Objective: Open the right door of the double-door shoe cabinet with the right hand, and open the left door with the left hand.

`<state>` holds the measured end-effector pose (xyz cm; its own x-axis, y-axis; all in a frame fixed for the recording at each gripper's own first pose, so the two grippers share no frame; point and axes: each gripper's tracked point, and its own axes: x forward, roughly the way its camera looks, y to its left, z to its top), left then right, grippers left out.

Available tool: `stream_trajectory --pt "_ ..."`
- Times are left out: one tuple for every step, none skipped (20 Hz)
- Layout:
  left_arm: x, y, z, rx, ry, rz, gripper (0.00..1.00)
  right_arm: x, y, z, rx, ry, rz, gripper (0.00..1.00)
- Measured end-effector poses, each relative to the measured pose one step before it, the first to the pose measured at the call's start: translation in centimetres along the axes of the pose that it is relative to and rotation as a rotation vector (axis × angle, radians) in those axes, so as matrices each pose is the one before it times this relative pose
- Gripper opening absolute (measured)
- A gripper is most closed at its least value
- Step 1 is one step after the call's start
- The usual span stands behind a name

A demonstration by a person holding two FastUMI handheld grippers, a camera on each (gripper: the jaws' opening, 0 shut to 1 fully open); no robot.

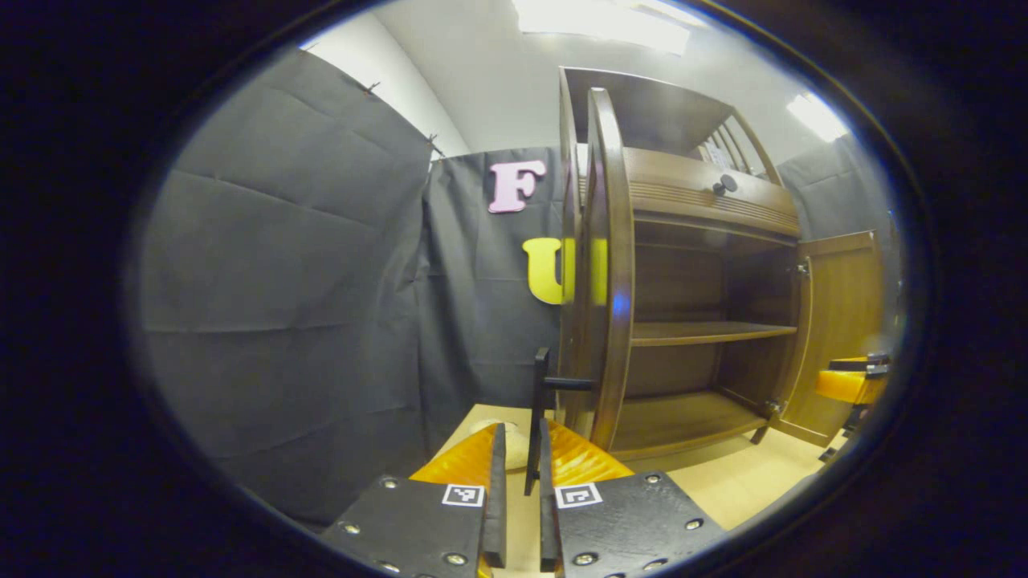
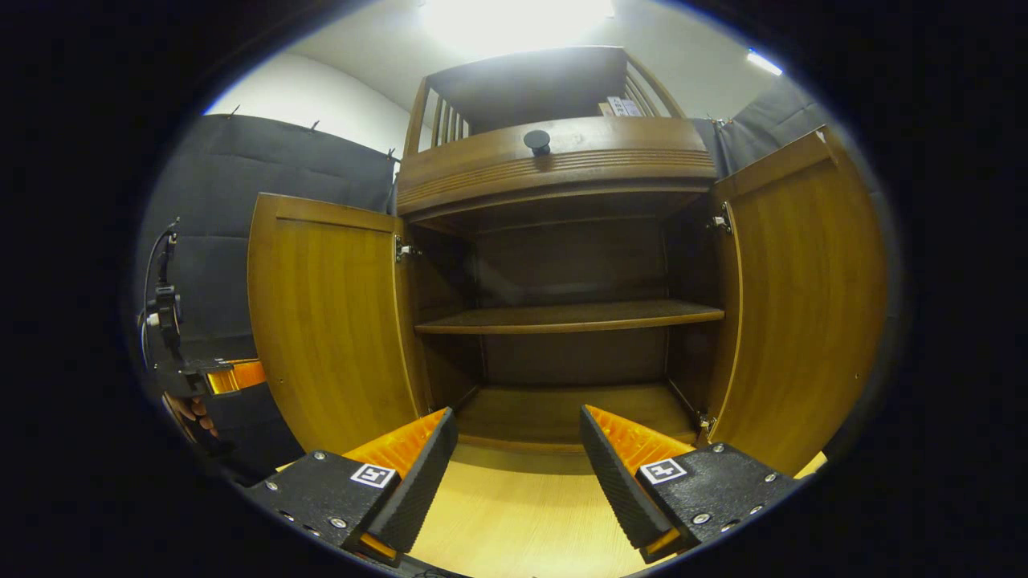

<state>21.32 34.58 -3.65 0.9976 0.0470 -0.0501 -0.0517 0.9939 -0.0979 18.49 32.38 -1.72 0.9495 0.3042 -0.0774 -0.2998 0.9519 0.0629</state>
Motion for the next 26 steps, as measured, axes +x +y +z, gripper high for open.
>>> stream_trajectory --pt "-0.715 -0.338 0.241 -0.00998 -0.00558 -0.00369 0.12 -0.401 -0.254 0.356 -0.01253 -0.00781 0.00077 0.94" --pt "-0.621 -0.015 0.162 -0.00112 -0.00486 0.00273 0.11 -0.423 -0.351 0.123 -0.00723 -0.00519 0.00068 0.92" --pt "-0.417 -0.003 0.204 0.00873 -0.00359 0.01025 0.11 -0.591 -0.410 0.244 0.00184 -0.00598 0.00222 0.93" --pt "-0.459 -0.302 0.161 0.00738 -0.00239 0.01237 0.12 -0.639 -0.327 0.268 0.00602 -0.00439 0.00283 0.94" --pt "-0.546 -0.521 0.330 -0.00256 -0.00601 0.00841 0.12 -0.933 -0.531 0.284 0.00267 -0.00724 0.00188 0.95" --pt "-1.002 -0.436 0.408 -0.00876 -0.00811 0.00535 0.14 -0.862 -0.645 0.371 -0.00506 -0.00709 -0.00347 0.95" --pt "-0.856 -0.542 0.418 -0.00681 -0.00637 0.00337 0.17 -1.158 -0.823 0.345 -0.01303 -0.00550 -0.00691 0.92" --pt "-1.052 -0.766 0.551 -0.00106 -0.00660 0.00218 0.20 -0.928 -0.880 0.287 -0.01344 -0.00513 -0.00778 0.94" --pt "-1.022 -1.016 0.543 0.00185 -0.00729 -0.00122 0.17 -1.357 -0.795 0.210 -0.00967 -0.00579 -0.00563 0.94" --pt "-1.225 -1.586 0.649 0.00292 -0.00777 -0.00049 0.17 -1.109 -0.748 0.258 -0.00799 -0.00570 -0.00575 0.94" --pt "-1.297 -0.979 0.370 -0.00134 -0.00595 -0.00259 0.12 -1.256 -0.832 0.308 -0.00713 -0.00642 -0.00852 0.94" --pt "-1.221 -0.911 -0.130 -0.00655 0.00009 -0.00818 0.12 -0.977 -0.823 0.319 -0.00396 -0.00480 -0.00926 0.94" --pt "-0.810 -1.211 0.210 -0.00607 0.00133 -0.01319 0.23 -1.230 -0.752 0.313 -0.00270 -0.00473 -0.00859 0.94" --pt "-0.439 -1.115 0.299 0.00073 -0.00156 -0.01056 0.23 -0.867 -0.754 0.337 -0.00275 -0.01029 -0.01289 0.94" --pt "-0.675 -1.039 0.226 0.00411 -0.00221 -0.00816 0.23 -1.084 -0.870 0.350 -0.00384 -0.00871 -0.01519 0.94" --pt "-0.712 -0.923 0.122 0.00594 0.00125 -0.00810 0.23 -0.905 -0.714 0.102 -0.00032 -0.00490 -0.01296 0.94" --pt "-0.740 -0.849 0.096 0.00664 -0.00060 -0.01135 0.23 -0.937 -0.543 0.192 0.00303 -0.00294 -0.00671 0.94" --pt "-0.760 -0.829 0.053 0.00586 -0.00420 -0.01095 0.23 -0.768 -0.387 0.072 0.00234 -0.00162 -0.00748 0.94" --pt "-0.735 -0.697 0.068 0.00272 -0.00192 -0.00798 0.23 -0.815 -0.459 0.161 -0.00040 -0.00278 -0.00812 0.94" --pt "-0.708 -0.563 0.068 0.00157 0.00145 -0.00415 0.23 -0.668 -0.533 0.094 -0.00140 -0.00171 -0.01060 0.94" --pt "-0.670 -0.346 -0.033 -0.00086 0.00147 0.00139 0.20 -0.685 -0.385 0.126 0.00151 -0.00234 -0.00763 0.98" --pt "-0.411 -0.302 -0.127 -0.00014 0.00382 -0.00131 0.17 -0.492 -0.150 -0.065 0.00376 0.00190 -0.00731 0.94" --pt "-0.442 -0.270 -0.118 -0.00041 0.00308 -0.00058 0.23 -0.612 -0.288 -0.068 0.00472 0.00352 -0.00733 0.94" --pt "-0.495 -0.110 -0.004 0.00118 0.00271 -0.00083 0.23 -0.417 -0.185 -0.102 0.00519 0.00196 -0.00590 0.94" --pt "-0.440 -0.017 0.038 0.00063 0.00180 0.00097 0.22 -0.520 -0.131 -0.041 0.00337 0.00098 -0.00415 0.94" --pt "-0.465 0.008 -0.049 0.00163 -0.00082 0.00332 0.31 -0.335 -0.063 0.027 0.00005 0.00152 -0.00363 0.94"
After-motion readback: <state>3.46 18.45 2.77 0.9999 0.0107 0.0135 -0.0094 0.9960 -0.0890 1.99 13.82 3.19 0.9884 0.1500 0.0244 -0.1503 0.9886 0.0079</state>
